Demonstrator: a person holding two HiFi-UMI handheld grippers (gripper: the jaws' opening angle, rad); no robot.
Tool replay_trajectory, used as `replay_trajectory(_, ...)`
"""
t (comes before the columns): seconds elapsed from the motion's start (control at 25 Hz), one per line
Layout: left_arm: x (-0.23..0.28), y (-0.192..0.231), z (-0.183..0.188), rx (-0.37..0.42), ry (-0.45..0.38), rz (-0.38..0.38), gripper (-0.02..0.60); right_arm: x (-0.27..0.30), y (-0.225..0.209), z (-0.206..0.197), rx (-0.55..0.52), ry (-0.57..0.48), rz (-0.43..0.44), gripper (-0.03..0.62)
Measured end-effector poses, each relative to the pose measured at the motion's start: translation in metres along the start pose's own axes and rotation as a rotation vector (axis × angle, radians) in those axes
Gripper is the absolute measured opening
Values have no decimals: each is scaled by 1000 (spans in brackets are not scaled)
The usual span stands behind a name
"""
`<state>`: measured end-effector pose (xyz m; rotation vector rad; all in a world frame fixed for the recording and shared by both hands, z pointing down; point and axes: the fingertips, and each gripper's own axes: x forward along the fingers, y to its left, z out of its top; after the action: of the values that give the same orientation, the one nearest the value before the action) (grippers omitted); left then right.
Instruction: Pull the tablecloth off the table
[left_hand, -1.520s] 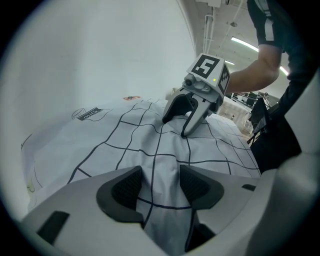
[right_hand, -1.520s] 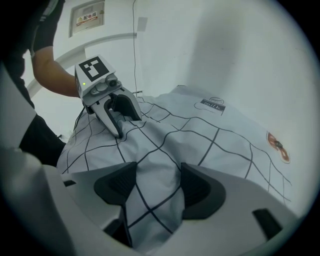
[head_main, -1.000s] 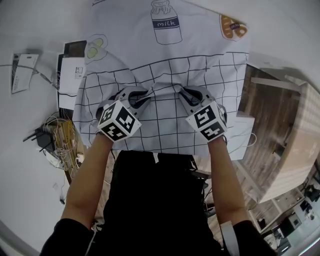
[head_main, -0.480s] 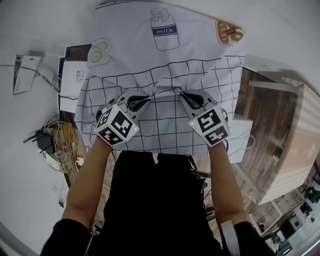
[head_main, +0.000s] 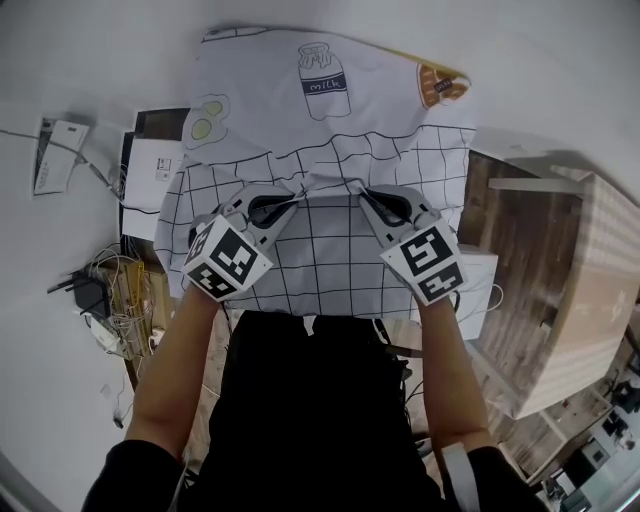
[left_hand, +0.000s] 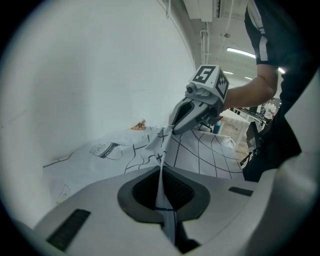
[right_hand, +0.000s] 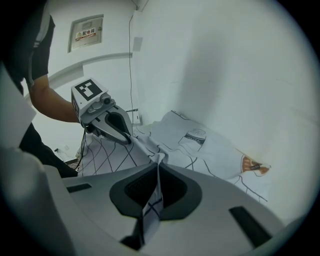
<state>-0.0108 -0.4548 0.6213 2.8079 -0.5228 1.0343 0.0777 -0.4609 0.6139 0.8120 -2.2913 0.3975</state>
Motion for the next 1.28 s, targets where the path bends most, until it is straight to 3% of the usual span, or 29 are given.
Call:
replay_trajectory(0.6, -41, 41, 74, 52, -103, 116, 14, -35, -21, 77, -48, -143, -45, 23)
replay_trajectory(0.96, -85, 32, 123, 118, -168, 186, 14, -81, -1, 117, -107, -226, -68, 23)
replay_trajectory(1.28, -116, 46, 187, 194, -250, 233, 14, -120, -15, 166, -169, -305, -118, 23)
